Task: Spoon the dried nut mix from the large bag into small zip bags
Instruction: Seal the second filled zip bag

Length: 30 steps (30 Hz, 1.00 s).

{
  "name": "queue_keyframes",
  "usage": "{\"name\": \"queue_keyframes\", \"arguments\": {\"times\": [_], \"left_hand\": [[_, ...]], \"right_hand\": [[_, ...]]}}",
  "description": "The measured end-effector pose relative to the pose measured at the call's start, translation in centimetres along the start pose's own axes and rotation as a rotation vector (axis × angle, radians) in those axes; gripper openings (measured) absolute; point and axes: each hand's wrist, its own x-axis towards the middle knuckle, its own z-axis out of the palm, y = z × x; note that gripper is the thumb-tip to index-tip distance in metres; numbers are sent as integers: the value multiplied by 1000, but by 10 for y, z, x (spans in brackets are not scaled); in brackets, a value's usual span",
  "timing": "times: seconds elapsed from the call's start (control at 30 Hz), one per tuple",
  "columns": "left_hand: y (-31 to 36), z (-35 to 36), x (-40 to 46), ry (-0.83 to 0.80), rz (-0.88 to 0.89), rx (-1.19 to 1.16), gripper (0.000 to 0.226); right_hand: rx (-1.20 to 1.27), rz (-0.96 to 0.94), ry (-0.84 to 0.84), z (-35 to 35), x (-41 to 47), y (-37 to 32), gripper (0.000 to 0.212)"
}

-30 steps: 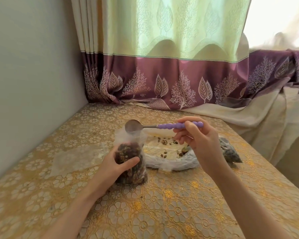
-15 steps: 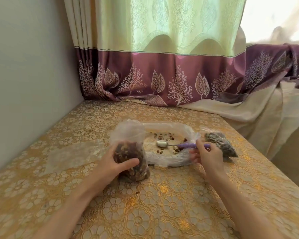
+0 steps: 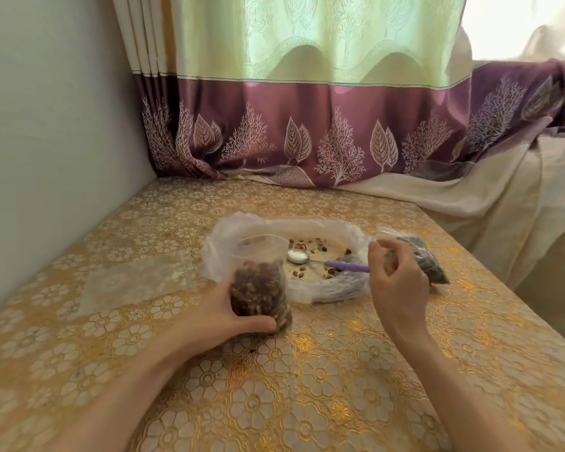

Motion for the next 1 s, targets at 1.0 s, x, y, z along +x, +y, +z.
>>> {"name": "queue_keyframes", "arguments": {"times": [1.0], "left_hand": [[24,15,-6,3,77,-333,37]], "right_hand": [[565,116,-789,12,-43,-43,21]]}}
